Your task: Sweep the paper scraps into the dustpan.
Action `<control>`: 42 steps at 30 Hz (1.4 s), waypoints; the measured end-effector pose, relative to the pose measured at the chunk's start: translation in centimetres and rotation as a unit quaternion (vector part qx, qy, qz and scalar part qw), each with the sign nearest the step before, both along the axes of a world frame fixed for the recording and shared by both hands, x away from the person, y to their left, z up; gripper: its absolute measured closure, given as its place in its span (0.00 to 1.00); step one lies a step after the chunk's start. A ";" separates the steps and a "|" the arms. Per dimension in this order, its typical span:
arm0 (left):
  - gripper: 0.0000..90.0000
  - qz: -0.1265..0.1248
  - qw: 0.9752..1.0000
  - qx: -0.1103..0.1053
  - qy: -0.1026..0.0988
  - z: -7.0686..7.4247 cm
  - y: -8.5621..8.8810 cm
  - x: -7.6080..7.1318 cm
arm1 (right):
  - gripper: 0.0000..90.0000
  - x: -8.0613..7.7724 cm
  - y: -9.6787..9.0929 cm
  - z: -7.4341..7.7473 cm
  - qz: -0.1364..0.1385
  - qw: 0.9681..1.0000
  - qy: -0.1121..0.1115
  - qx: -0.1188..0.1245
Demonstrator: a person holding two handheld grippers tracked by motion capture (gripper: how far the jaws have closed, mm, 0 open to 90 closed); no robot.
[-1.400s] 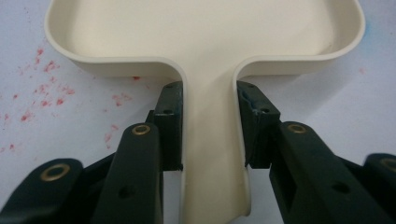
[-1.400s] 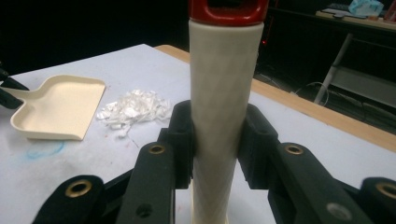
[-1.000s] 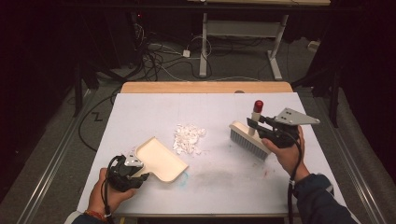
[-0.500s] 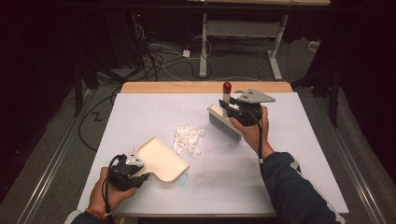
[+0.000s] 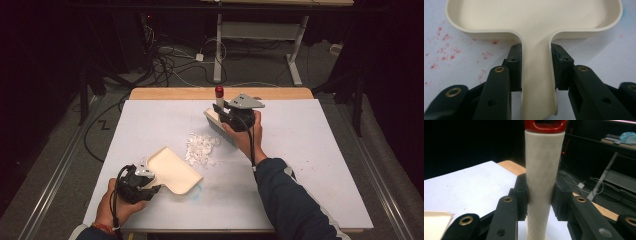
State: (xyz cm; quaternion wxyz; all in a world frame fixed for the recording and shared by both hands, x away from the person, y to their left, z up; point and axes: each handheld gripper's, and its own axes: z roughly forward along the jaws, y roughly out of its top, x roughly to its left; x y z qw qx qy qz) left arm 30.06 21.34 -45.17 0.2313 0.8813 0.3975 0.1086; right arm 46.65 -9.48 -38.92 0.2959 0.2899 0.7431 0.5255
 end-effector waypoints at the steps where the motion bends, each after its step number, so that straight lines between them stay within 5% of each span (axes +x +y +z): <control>1: 0.70 0.002 1.000 -0.002 -0.001 -0.1 0.0 0.0 | 0.79 -0.1 0.4 0.0 0.004 1.000 -0.003 -0.004; 13: 0.70 0.004 1.000 -0.001 0.000 -0.2 -0.1 0.0 | 0.78 -3.8 3.9 -0.9 0.072 0.997 -0.004 -0.015; 17: 0.70 0.003 1.000 0.001 0.000 -0.2 -0.2 0.1 | 0.78 -4.7 4.3 -0.9 0.091 0.996 0.002 -0.002; 32: 0.70 0.003 1.000 0.001 0.000 -0.2 -0.5 0.2 | 0.79 -9.0 7.4 -0.7 0.175 0.985 -0.008 -0.007; 42: 0.70 0.003 1.000 0.000 0.000 -0.2 -0.5 0.1 | 0.79 -10.3 7.8 0.0 0.202 0.979 -0.010 0.001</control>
